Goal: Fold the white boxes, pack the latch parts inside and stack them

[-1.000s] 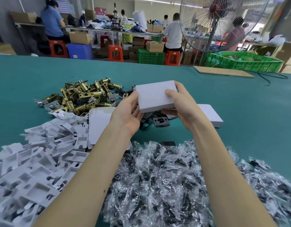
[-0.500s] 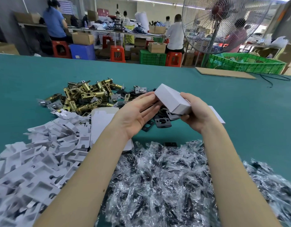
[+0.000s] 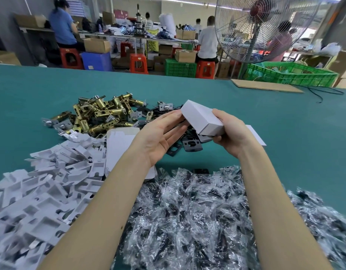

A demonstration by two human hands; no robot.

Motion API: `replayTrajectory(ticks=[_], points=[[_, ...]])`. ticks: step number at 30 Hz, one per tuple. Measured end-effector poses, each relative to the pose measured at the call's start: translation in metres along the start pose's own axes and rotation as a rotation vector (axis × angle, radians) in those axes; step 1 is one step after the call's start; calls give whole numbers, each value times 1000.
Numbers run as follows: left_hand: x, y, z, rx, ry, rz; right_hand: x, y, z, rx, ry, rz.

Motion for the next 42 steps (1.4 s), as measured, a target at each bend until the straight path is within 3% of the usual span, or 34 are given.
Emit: replayTrajectory(ticks=[7,11,14,16,19,22,24,28,31,36,42], points=[[-4,2,5,-72,-25,-42,-1,4,2,-26,1,72],[-7,9,9,-100,39,-85,1,1,3,-82,5,210],[-7,15,10,-82,63,-146,2,3,0,139,95,378],[-8,18,10,-120,62,-175,2,4,-3,405,178,386],[-10,21,10,-146,58,-200,1,9,-3,671,221,244],[-10,19,8,-105,54,-154,-3,21,-6,767,247,109],[-10,19,7,-124,33,-151,-7,29,-8,731,289,-33],[-9,19,6,-145,33,-172,-16,62,-13,532,253,-517],[-9,19,9,-113,71,-170,-17,94,-23,437,207,-718],[-11,17,15,-121,97,-145,-20,114,-44,543,120,-780],[-11,18,16,-131,96,-145,-19,111,-46,466,124,-742]])
Point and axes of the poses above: each hand's wrist, its own x-axis away from the middle knuckle, its own y-axis out of the back of the hand, z = x × y, the point moved 2 cm from there along -x, towards the middle knuckle, and after that the axes turned 2 degrees about z, right-handed, at the moved point
